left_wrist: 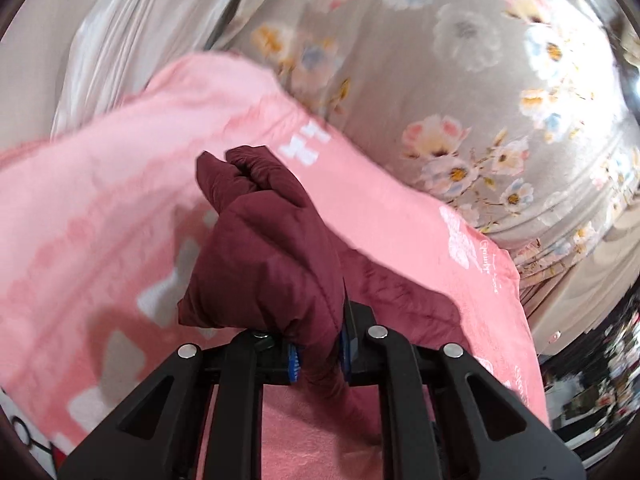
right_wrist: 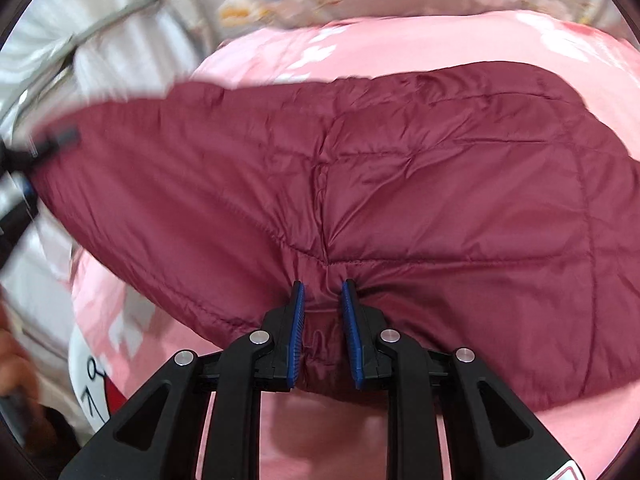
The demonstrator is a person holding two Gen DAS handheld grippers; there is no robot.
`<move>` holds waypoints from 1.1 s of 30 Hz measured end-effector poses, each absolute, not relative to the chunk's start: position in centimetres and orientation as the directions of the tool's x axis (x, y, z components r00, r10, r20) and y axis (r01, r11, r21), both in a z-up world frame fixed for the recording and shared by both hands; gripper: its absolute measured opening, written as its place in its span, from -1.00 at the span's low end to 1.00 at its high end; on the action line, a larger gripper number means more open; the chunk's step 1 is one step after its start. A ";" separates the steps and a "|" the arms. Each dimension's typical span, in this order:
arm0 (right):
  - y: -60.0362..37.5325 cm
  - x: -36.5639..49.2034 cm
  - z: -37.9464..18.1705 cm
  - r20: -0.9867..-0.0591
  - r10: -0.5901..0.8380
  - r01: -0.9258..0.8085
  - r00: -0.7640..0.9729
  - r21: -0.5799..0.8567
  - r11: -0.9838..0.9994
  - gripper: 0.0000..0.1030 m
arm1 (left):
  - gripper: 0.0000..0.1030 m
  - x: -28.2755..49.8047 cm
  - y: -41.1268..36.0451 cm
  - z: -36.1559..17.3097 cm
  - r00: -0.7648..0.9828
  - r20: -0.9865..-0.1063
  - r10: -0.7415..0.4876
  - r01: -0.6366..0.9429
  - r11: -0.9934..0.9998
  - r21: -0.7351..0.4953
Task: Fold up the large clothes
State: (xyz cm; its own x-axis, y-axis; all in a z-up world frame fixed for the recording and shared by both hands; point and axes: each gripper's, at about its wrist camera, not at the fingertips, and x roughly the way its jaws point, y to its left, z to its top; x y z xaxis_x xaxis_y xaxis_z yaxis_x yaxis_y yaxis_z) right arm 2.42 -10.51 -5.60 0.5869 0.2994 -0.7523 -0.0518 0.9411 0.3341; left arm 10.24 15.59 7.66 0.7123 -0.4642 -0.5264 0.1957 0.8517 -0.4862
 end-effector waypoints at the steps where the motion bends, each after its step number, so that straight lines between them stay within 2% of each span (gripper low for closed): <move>1: -9.4 2.5 -6.0 -0.752 0.302 -0.077 0.585 0.320 0.944 -0.66 | -0.75 9.7 15.2 8.5 0.719 -0.518 -0.464 0.217 0.858 -0.466; 4: -8.1 2.5 -6.1 -0.753 0.304 -0.105 0.583 0.302 0.948 -0.70 | -0.75 8.7 13.0 10.4 0.711 -0.502 -0.492 0.294 0.857 -0.424; 8: -10.9 0.5 -4.4 -0.733 0.338 -0.059 0.590 0.379 0.924 -0.70 | -0.75 7.7 9.0 12.0 0.675 -0.498 -0.544 0.402 0.838 -0.370; 13: -16.8 -4.7 -0.8 -0.712 0.146 0.060 0.687 0.256 0.965 -0.68 | -0.74 6.7 2.6 11.8 0.595 -0.541 -0.594 0.507 0.800 -0.321; 19: -22.5 -8.9 -0.2 -0.717 -0.030 0.230 0.696 0.183 0.956 -0.68 | -0.74 5.5 -6.3 7.3 0.456 -0.661 -0.596 0.590 0.758 -0.277; 23: -25.3 -10.0 -0.8 -0.724 -0.062 0.300 0.687 0.204 0.932 -0.68 | -0.74 5.4 -10.9 1.7 0.348 -0.766 -0.541 0.592 0.760 -0.268; 27: -27.0 -10.6 -1.1 -0.720 -0.066 0.325 0.691 0.228 0.918 -0.67 | -0.69 4.8 -12.7 -1.7 0.309 -0.807 -0.503 0.585 0.770 -0.256; 29: -27.5 -11.0 -0.8 -0.710 -0.055 0.322 0.702 0.248 0.914 -0.66 | -0.52 4.5 -12.5 -1.2 0.296 -0.804 -0.516 0.577 0.767 -0.281; 31: -27.5 -11.2 -0.1 -0.695 -0.042 0.314 0.718 0.269 0.911 -0.63 | -0.21 4.6 -11.4 0.3 0.249 -0.785 -0.568 0.559 0.746 -0.362; 32: -27.7 -11.1 0.2 -0.688 -0.037 0.310 0.725 0.278 0.909 -0.60 | -0.14 4.5 -10.6 1.4 0.241 -0.766 -0.596 0.555 0.732 -0.395; 33: -28.0 -10.9 0.6 -0.680 -0.029 0.305 0.733 0.290 0.907 -0.48 | 0.05 4.4 -9.8 2.5 0.248 -0.746 -0.618 0.553 0.723 -0.415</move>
